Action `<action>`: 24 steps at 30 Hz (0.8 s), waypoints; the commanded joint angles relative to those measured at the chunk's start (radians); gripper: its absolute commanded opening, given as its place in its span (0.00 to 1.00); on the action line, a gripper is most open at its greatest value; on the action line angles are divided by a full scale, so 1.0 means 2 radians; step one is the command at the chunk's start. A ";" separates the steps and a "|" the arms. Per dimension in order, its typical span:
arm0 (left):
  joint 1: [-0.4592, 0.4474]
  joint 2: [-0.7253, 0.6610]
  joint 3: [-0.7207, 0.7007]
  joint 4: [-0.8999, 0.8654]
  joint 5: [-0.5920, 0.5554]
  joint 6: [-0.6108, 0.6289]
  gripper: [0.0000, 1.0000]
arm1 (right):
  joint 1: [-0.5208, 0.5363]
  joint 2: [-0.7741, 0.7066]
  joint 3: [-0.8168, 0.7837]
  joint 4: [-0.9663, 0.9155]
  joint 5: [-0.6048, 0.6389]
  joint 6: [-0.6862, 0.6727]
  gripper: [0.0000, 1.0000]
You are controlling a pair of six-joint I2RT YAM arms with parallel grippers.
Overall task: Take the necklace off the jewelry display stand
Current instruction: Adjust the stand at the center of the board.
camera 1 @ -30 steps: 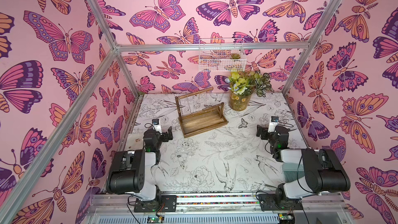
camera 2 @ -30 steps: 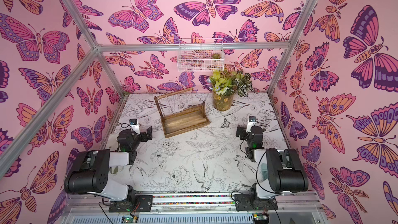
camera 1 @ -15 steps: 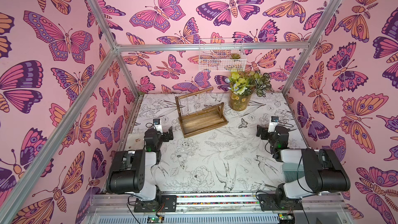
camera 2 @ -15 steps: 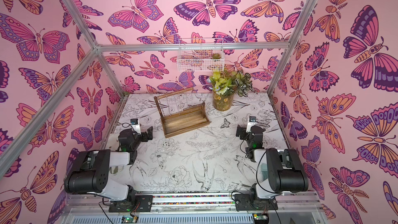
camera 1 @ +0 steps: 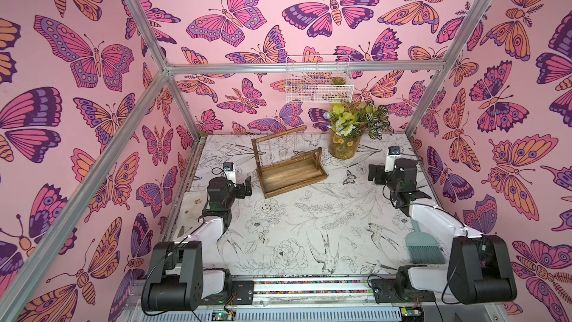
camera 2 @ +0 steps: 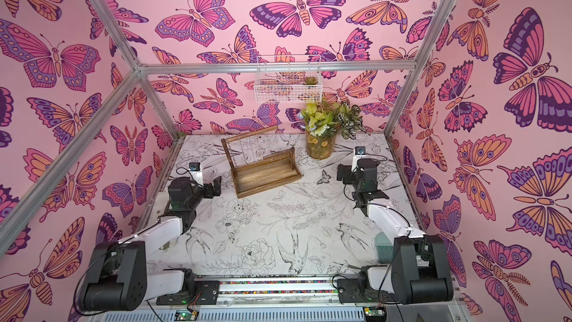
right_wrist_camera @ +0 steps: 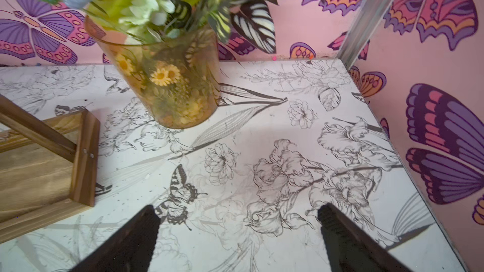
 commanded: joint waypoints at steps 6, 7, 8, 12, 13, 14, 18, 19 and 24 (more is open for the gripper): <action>-0.020 -0.062 0.046 -0.168 0.004 -0.028 1.00 | 0.082 0.071 0.160 -0.262 -0.015 0.020 0.99; -0.021 -0.065 0.049 -0.182 0.009 -0.036 1.00 | 0.090 0.085 0.179 -0.280 -0.024 0.025 0.99; -0.024 -0.067 0.054 -0.193 0.016 -0.043 1.00 | 0.098 0.100 0.199 -0.299 -0.032 0.032 0.99; -0.046 -0.072 0.069 -0.234 0.019 -0.054 1.00 | 0.118 0.153 0.260 -0.346 -0.065 0.057 0.99; -0.053 -0.072 0.073 -0.241 0.014 -0.056 1.00 | 0.122 0.165 0.274 -0.357 -0.072 0.063 0.99; -0.061 -0.071 0.078 -0.251 0.007 -0.058 1.00 | 0.126 0.179 0.292 -0.369 -0.079 0.065 0.99; -0.081 -0.062 0.097 -0.279 0.004 -0.067 1.00 | 0.140 0.227 0.340 -0.402 -0.091 0.076 0.99; -0.086 -0.061 0.100 -0.282 0.004 -0.069 1.00 | 0.141 0.238 0.351 -0.407 -0.096 0.080 0.99; -0.107 -0.056 0.102 -0.283 -0.009 -0.078 1.00 | 0.147 0.282 0.384 -0.415 -0.090 0.089 0.99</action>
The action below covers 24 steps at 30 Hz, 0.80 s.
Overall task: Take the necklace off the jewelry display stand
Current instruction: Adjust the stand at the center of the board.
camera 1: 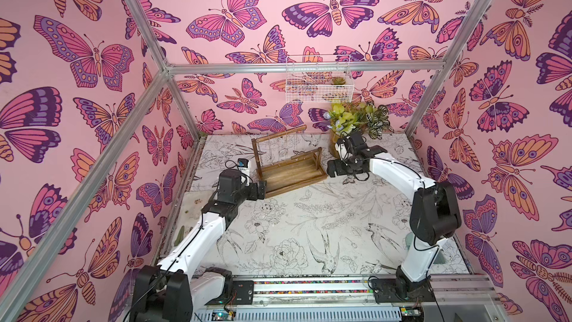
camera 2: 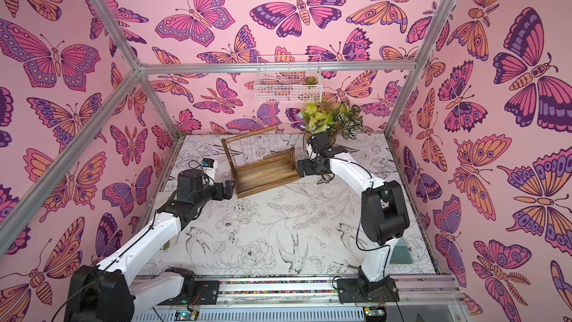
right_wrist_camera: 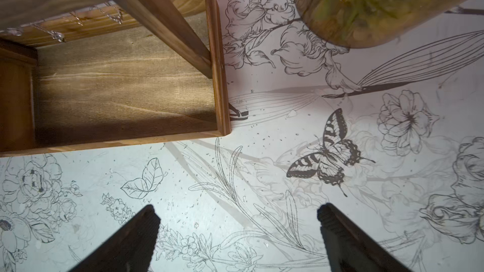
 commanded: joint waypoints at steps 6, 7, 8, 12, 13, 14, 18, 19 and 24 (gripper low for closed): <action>-0.020 0.012 0.005 -0.022 -0.020 -0.014 1.00 | 0.013 0.051 0.035 -0.015 0.017 0.022 0.99; -0.020 0.012 0.005 -0.021 -0.020 -0.014 1.00 | 0.014 0.058 0.038 -0.012 0.019 0.025 0.99; -0.020 0.012 0.004 -0.021 -0.020 -0.015 1.00 | 0.015 0.065 0.042 -0.011 0.022 0.028 0.99; -0.023 0.008 0.000 -0.022 -0.021 -0.017 1.00 | 0.019 0.085 0.055 0.000 0.038 0.040 0.99; -0.024 0.007 -0.002 -0.021 -0.021 -0.017 1.00 | 0.019 0.088 0.056 0.005 0.038 0.041 0.99; -0.024 0.006 -0.002 -0.021 -0.022 -0.016 1.00 | 0.020 0.092 0.057 0.010 0.037 0.044 0.99; -0.025 0.002 -0.005 -0.023 -0.024 -0.013 1.00 | 0.022 0.117 0.075 0.012 0.046 0.051 0.99; -0.025 0.001 -0.005 -0.024 -0.025 -0.012 1.00 | 0.022 0.122 0.079 0.014 0.047 0.053 0.99; -0.025 -0.004 -0.005 -0.029 -0.032 -0.004 1.00 | 0.022 0.136 0.094 0.019 0.059 0.059 0.99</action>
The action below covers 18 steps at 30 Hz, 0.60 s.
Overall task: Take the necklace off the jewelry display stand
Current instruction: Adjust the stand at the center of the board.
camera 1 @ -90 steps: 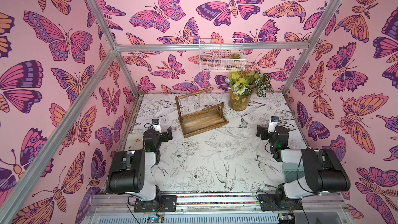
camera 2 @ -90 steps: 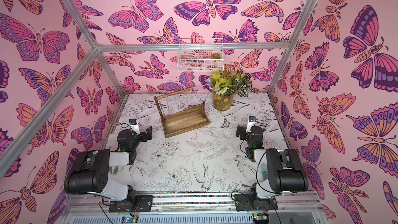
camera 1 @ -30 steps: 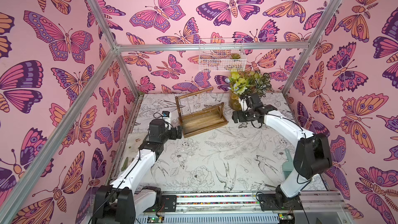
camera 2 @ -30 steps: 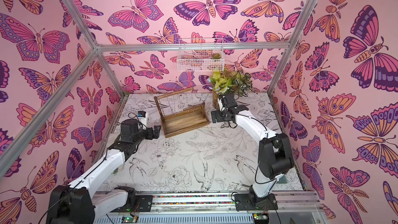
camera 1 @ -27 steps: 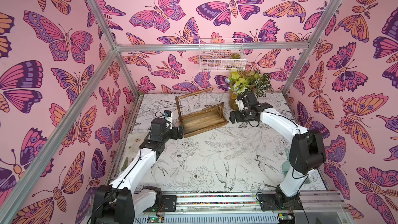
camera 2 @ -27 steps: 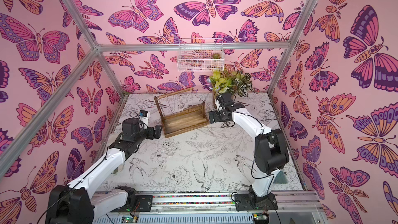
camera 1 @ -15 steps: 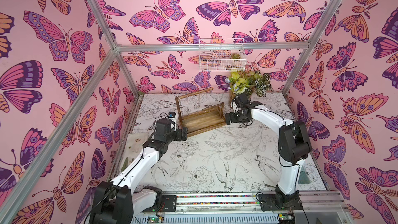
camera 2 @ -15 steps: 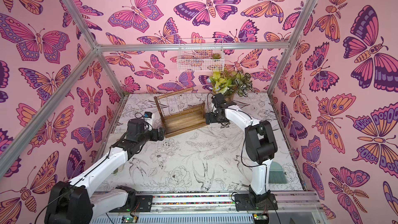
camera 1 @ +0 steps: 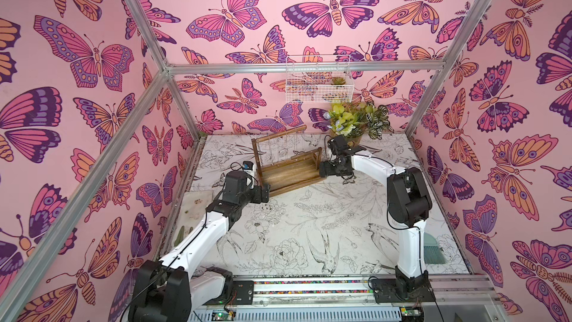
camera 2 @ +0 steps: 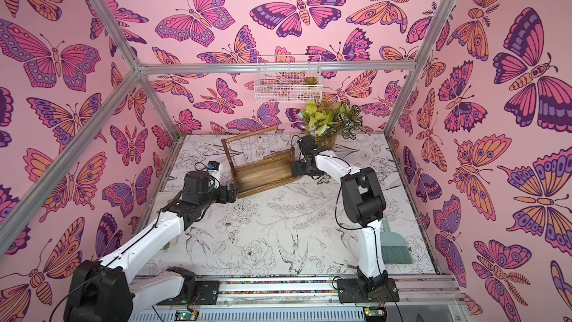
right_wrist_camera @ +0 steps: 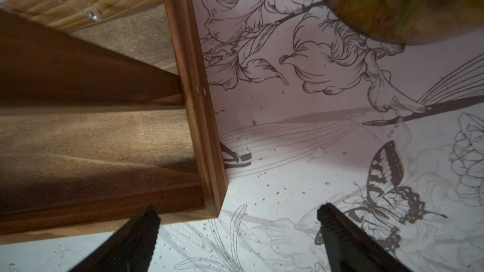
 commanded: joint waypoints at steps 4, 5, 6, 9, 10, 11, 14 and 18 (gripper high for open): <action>-0.002 -0.014 -0.005 -0.017 -0.011 0.011 1.00 | 0.003 0.032 0.046 -0.017 0.018 0.016 0.99; -0.003 -0.014 -0.005 -0.017 -0.011 0.012 1.00 | 0.003 0.036 0.051 -0.020 0.018 0.016 0.99; -0.002 -0.015 -0.006 -0.017 -0.011 0.011 1.00 | 0.003 0.040 0.055 -0.025 0.019 0.018 0.99; -0.002 -0.016 -0.006 -0.018 -0.011 0.012 1.00 | 0.003 0.048 0.058 -0.030 0.021 0.019 1.00; -0.002 -0.017 -0.005 -0.018 -0.012 0.012 1.00 | 0.003 0.048 0.058 -0.030 0.022 0.019 1.00; -0.002 -0.018 -0.005 -0.018 -0.012 0.013 1.00 | 0.003 0.049 0.056 -0.030 0.022 0.019 1.00; -0.002 -0.019 -0.005 -0.020 -0.013 0.015 1.00 | 0.003 0.048 0.052 -0.030 0.022 0.019 1.00; -0.002 -0.021 -0.004 -0.021 -0.015 0.015 1.00 | 0.003 0.049 0.050 -0.032 0.026 0.019 0.99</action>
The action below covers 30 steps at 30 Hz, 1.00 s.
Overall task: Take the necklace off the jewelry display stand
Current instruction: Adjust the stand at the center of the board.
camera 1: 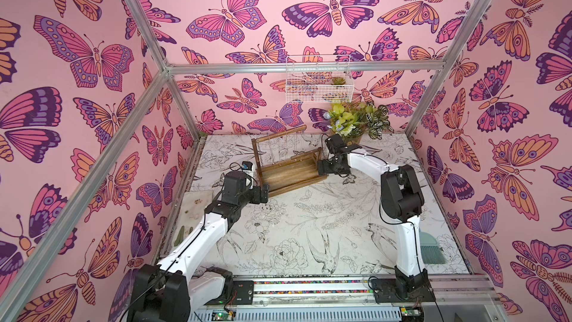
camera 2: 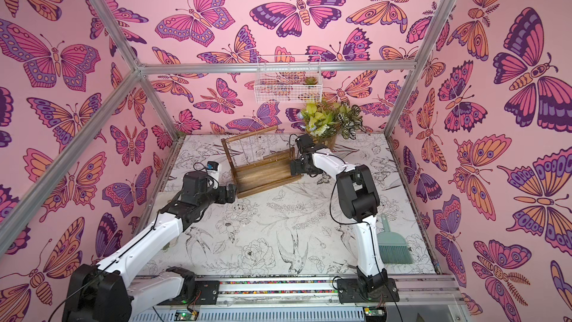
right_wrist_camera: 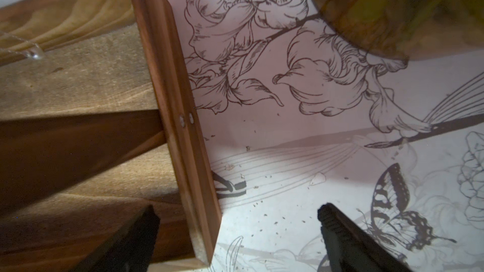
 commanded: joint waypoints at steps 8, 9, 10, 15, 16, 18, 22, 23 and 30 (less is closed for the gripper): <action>-0.002 -0.009 -0.003 -0.012 -0.011 0.009 1.00 | 0.003 0.014 0.008 -0.029 0.014 0.010 0.99; -0.002 -0.009 -0.002 -0.012 -0.011 0.009 1.00 | 0.003 0.014 0.009 -0.031 0.014 0.010 0.99; -0.002 -0.009 -0.002 -0.013 -0.011 0.009 1.00 | 0.003 0.016 0.011 -0.033 0.013 0.010 0.99; -0.002 -0.010 -0.002 -0.014 -0.012 0.008 1.00 | 0.003 0.019 0.010 -0.042 0.013 0.008 0.99; -0.002 -0.010 -0.002 -0.015 -0.012 0.008 1.00 | 0.003 0.017 0.006 -0.041 0.014 0.008 0.99; -0.003 -0.010 -0.002 -0.014 -0.012 0.009 1.00 | 0.003 0.011 -0.004 -0.035 0.016 0.009 0.99; -0.003 -0.009 -0.002 -0.014 -0.014 0.008 1.00 | 0.003 0.001 -0.017 -0.030 0.018 0.009 0.99; -0.003 -0.010 -0.002 -0.014 -0.014 0.008 1.00 | 0.003 0.000 -0.019 -0.030 0.018 0.009 0.99; -0.004 -0.012 -0.004 -0.015 -0.016 0.008 1.00 | 0.003 -0.013 -0.042 -0.021 0.023 0.011 1.00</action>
